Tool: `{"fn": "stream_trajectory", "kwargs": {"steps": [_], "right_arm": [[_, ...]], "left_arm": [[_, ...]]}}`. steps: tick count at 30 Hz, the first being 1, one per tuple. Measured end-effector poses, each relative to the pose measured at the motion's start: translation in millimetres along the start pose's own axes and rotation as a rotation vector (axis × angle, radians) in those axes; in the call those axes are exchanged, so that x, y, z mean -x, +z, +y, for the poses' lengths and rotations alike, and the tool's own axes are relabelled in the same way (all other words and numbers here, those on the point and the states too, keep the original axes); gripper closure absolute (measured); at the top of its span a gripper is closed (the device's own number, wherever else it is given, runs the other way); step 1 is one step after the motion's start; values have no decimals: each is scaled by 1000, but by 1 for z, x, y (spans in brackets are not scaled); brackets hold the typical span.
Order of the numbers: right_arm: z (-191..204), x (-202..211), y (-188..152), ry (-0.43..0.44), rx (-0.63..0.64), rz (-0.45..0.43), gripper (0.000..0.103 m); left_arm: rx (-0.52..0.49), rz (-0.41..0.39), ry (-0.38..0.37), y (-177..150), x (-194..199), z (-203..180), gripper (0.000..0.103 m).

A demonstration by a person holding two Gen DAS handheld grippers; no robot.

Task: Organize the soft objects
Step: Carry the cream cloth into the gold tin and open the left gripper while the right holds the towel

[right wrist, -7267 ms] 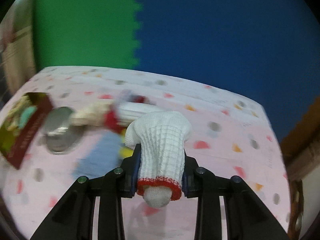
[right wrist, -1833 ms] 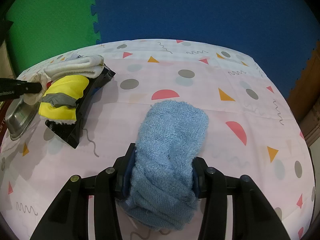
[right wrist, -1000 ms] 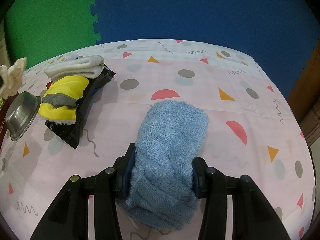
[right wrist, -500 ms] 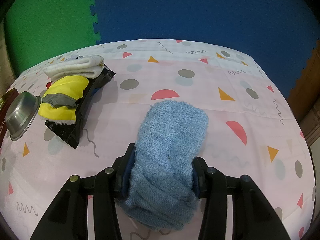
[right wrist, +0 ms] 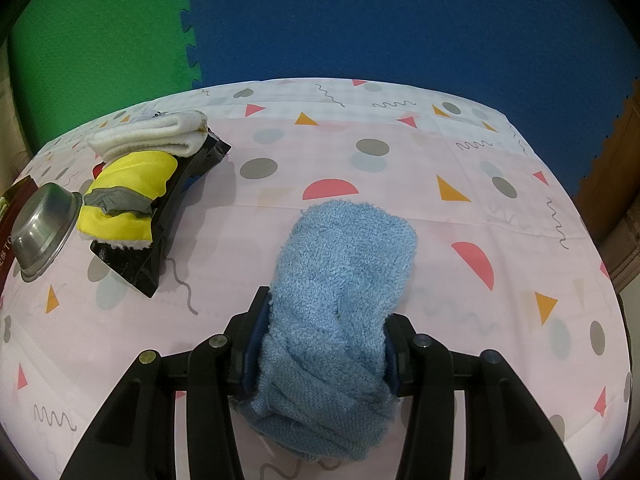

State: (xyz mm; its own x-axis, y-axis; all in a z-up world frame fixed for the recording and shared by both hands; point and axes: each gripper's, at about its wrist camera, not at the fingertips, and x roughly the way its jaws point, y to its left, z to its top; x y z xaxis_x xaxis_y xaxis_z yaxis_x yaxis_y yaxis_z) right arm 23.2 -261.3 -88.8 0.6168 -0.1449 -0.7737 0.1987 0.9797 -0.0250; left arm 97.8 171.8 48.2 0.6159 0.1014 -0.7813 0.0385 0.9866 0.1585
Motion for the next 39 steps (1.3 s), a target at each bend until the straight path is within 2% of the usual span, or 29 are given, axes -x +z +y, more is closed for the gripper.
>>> {"fn": "stream_trajectory", "kwargs": {"steps": [12,18,28,39], "right_arm": [[0,0,0,0,-1,0,58],[0,0,0,0,-1,0,58],[0,-1,0,-1,-1,1,57],[0,-1,1,-1,-1,1,54]], "left_arm": [[76,95,44,-48,-19,40,96],[88,145,33,-68,-35,43,96],[90,199,17,-79,-56,37,96],[93,205,11,-83,-50,37,83]]}}
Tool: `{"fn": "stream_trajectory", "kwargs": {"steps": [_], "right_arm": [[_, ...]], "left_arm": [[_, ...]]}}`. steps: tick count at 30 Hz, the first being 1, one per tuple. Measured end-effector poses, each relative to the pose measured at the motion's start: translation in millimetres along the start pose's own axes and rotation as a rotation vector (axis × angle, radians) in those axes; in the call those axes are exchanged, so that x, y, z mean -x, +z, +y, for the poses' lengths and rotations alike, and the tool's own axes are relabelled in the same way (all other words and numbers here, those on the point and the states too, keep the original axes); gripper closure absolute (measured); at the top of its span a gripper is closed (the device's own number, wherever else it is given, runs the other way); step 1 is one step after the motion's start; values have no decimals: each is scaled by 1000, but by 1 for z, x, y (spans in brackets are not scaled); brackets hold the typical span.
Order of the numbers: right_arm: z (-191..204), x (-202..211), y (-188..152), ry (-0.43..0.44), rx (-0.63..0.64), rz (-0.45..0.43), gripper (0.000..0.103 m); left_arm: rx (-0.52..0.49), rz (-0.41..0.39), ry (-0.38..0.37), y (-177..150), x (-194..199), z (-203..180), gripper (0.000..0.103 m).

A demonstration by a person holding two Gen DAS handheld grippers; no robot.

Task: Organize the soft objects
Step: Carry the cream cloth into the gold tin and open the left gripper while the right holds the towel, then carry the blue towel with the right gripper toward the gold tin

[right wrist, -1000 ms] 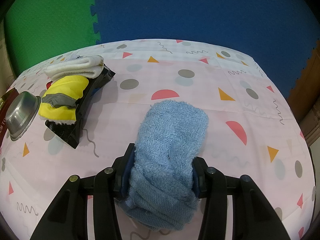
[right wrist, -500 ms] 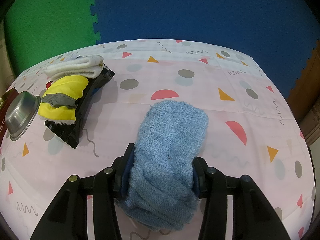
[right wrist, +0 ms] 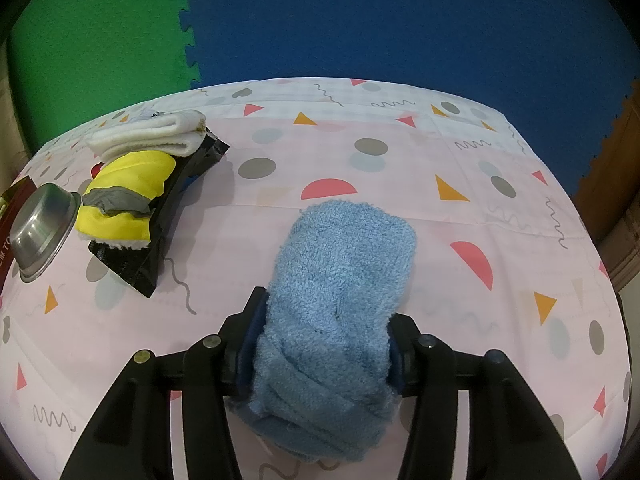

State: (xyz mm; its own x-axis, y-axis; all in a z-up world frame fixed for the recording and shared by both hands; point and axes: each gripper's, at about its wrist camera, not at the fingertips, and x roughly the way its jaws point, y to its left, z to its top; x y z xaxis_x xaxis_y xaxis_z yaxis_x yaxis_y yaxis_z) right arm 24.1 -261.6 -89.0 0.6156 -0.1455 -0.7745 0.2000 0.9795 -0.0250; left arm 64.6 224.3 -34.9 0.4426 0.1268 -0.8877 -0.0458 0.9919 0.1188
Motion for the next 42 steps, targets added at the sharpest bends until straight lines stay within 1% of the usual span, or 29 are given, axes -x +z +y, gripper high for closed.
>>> {"fn": "stream_trajectory", "kwargs": {"steps": [2,4,6,9,13,16,23,30,36,40,42], "right_arm": [[0,0,0,0,0,0,54],[0,0,0,0,0,0,54],[-1,0,0,0,0,0,54],[-1,0,0,0,0,0,53],[0,-1,0,0,0,0,53],[0,-1,0,0,0,0,53],[-1,-1,0,0,0,1,53],[0,-1,1,-2,1,2,53],[-1,0,-1,-5,-1,2,52],[-1,-1,0,-7,1,2,52],[-1,0,0,-9,3,2,52]], "left_arm": [[-3,-12,1,-1,5,0,82],[5,-22,-15,-1,9,2,81],[12,-30,-27,-2,14,4,67],[17,-60,-26,-2,23,6,62],[42,-96,-35,1,35,9,62],[58,-139,-24,2,41,8,62],[-21,-170,-23,-4,38,-17,62],[-51,-234,-8,-10,47,-23,62],[-31,-252,-35,-14,46,-14,62],[-11,-230,-50,-17,41,-8,62],[2,-232,-59,-19,42,-5,62]]}}
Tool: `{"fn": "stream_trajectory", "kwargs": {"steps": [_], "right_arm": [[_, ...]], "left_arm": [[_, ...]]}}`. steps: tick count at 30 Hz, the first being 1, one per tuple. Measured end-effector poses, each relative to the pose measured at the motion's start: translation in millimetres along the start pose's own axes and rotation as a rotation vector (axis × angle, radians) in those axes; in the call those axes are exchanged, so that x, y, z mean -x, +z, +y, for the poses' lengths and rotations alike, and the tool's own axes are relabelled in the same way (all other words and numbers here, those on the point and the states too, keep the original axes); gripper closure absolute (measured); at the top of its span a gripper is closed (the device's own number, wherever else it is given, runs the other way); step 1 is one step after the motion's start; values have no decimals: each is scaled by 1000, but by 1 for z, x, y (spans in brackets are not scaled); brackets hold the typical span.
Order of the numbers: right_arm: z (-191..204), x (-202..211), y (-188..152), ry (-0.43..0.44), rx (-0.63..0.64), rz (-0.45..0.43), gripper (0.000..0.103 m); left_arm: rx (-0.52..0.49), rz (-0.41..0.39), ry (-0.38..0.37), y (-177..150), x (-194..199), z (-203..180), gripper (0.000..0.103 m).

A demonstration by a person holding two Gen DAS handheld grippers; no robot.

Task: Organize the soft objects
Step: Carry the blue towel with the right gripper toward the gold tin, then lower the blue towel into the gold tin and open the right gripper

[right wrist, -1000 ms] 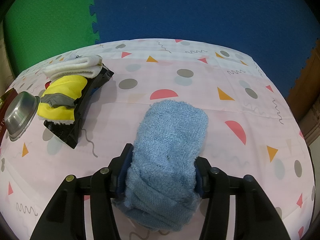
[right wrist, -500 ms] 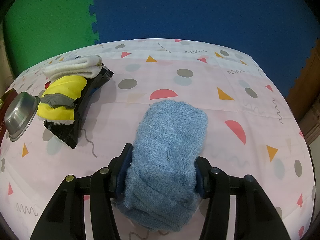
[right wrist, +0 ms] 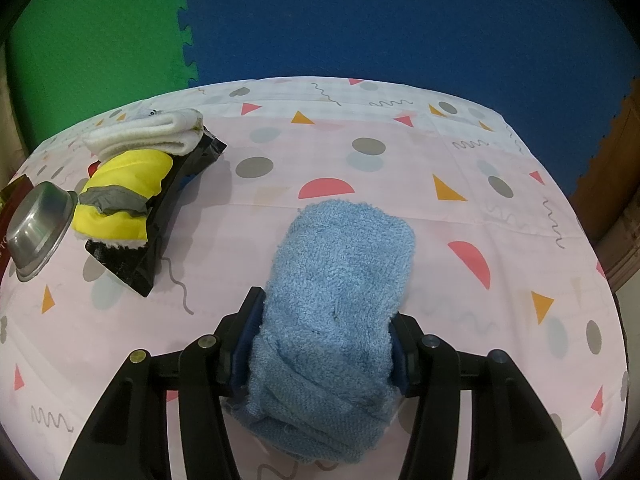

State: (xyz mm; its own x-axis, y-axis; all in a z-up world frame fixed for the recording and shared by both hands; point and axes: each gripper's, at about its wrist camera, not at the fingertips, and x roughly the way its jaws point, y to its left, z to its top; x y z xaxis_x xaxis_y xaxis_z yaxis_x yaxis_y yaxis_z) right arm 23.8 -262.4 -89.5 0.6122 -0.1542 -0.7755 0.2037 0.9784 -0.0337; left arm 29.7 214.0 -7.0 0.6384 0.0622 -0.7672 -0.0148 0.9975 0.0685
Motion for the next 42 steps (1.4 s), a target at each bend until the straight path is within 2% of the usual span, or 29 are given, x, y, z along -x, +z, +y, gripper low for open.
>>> {"fn": "stream_trajectory", "kwargs": {"steps": [3,13,17,22,28,33,35,42], "right_arm": [[1,0,0,0,0,0,53],[8,6,-1,-24,30,-6,69],[10,9,0,-37,19,7,70],[19,24,2,-26,20,1,71],[43,53,8,46,55,-34,71],[79,77,15,115,119,-69,71],[96,84,18,132,148,-78,71],[182,95,28,297,264,-67,71]], "left_arm": [[20,-6,14,-4,1,6,62],[179,-32,6,-7,-1,38,62],[186,-48,56,-6,0,42,62],[187,-32,70,-6,-5,43,62],[207,-39,92,-7,-4,47,62],[220,-42,103,-7,-3,50,62],[227,-40,109,-8,-2,51,62],[269,-41,124,-9,-1,59,62]]}}
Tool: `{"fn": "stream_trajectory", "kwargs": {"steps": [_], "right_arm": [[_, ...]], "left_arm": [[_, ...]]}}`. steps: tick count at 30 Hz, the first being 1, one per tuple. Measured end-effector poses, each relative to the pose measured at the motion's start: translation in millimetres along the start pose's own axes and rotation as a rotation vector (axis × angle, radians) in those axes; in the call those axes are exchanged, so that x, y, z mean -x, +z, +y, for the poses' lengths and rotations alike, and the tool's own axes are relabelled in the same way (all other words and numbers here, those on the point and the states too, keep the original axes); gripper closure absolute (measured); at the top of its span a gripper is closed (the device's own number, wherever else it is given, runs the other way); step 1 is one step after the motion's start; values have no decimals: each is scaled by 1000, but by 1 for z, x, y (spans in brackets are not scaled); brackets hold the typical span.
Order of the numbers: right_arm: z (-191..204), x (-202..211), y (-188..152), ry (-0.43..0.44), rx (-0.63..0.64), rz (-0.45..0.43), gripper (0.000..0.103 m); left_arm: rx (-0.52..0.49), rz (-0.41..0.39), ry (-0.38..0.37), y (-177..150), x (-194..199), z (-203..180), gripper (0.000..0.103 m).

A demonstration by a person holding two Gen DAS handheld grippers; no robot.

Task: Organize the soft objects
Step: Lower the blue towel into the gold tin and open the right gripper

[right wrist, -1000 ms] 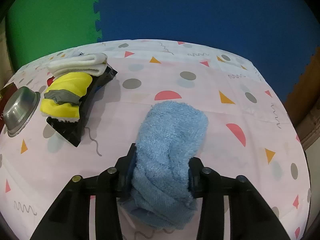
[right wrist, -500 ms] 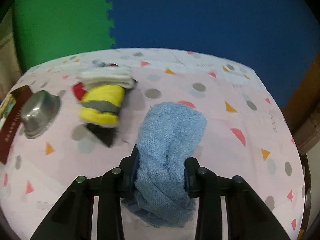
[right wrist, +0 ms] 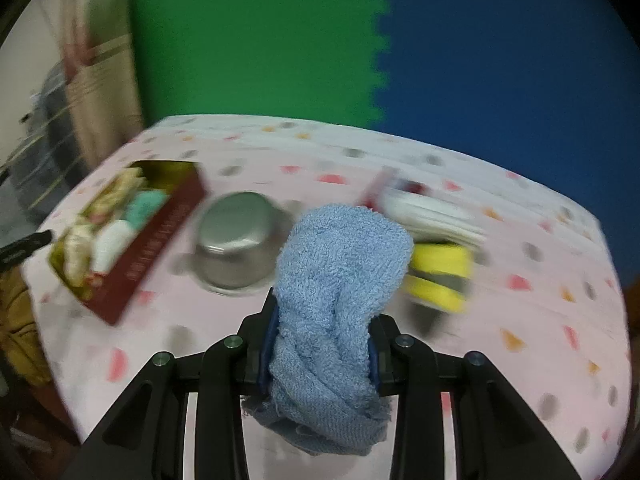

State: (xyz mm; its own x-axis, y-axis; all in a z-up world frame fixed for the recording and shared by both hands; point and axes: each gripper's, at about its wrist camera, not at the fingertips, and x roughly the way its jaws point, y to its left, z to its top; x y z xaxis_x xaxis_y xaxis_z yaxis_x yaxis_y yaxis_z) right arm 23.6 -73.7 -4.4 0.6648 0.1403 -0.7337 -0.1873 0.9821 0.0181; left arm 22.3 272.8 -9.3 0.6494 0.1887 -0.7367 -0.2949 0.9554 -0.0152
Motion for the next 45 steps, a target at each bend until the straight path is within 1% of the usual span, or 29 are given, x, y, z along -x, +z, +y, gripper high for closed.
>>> {"fn": "stream_trajectory", "kwargs": {"steps": [2,6,9,12,15,20,24,29,32,35,40,45], "right_arm": [[25,-10,10,46,30,4,71],[71,-28,26,106,88,1,71],[103,-42,41,154,116,1,71],[130,-57,58,179,147,4,71],[147,-71,73,188,159,3,71],[166,-94,93,213,143,12,70],[181,-111,101,203,172,24,70],[191,-133,103,186,178,60,69],[192,-142,100,188,166,80,64],[193,-142,99,202,156,82,59],[192,-131,97,191,168,52,45],[185,-108,94,213,160,23,45]], "left_arm": [[6,0,7,0,0,1,62],[4,12,18,1,-3,2,62],[21,13,16,1,-4,6,62],[37,25,25,1,-6,9,62],[42,33,44,0,-8,11,62],[47,37,56,1,-10,12,62],[63,44,63,2,-13,16,62],[67,48,65,2,-14,17,62],[59,46,69,2,-14,17,62],[61,45,69,2,-14,17,62],[52,49,70,1,-14,16,62],[46,44,75,0,-13,15,62]]}}
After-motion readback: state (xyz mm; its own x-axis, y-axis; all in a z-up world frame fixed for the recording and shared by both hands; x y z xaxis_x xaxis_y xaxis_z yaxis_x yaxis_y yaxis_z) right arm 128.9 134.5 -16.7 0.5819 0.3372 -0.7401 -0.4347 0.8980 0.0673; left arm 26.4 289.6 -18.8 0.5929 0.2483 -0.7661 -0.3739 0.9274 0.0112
